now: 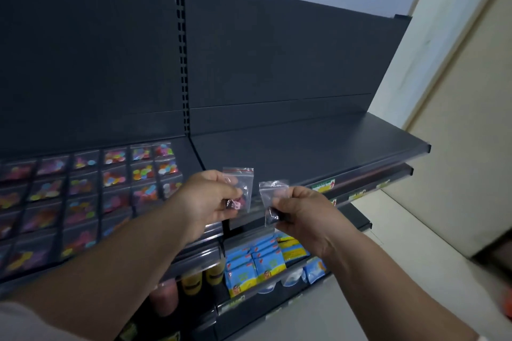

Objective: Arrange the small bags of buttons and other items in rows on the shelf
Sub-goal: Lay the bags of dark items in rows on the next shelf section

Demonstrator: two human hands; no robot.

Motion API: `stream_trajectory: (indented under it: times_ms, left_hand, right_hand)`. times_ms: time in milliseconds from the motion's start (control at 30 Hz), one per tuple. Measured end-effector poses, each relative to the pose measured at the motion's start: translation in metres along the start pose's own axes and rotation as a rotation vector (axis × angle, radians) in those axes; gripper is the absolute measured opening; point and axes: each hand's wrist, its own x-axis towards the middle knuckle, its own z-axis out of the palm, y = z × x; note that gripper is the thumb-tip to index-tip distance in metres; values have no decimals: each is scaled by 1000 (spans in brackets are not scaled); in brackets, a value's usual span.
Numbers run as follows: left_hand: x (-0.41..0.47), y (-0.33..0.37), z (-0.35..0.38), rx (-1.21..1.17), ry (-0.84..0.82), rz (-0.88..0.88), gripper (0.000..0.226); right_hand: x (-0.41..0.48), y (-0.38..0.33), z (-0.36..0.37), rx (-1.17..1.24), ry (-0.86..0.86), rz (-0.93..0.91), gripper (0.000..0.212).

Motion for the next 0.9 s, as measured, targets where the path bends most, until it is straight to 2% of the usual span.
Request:
stream_trajectory:
  times_ms: [333, 467, 633, 900]
  left_hand:
    - [90, 37, 4, 39, 40, 49, 15]
    - [118, 38, 5, 37, 95, 48, 16]
    - [158, 38, 13, 62, 212, 30, 18]
    - [226, 44, 35, 83, 500, 34, 22]
  right_hand:
    - [94, -43, -5, -119, 60, -76, 19]
    - [132, -52, -8, -148, 31, -67, 19]
    - [190, -65, -17, -228, -21, -52, 20]
    - [284, -89, -31, -391, -193, -19, 18]
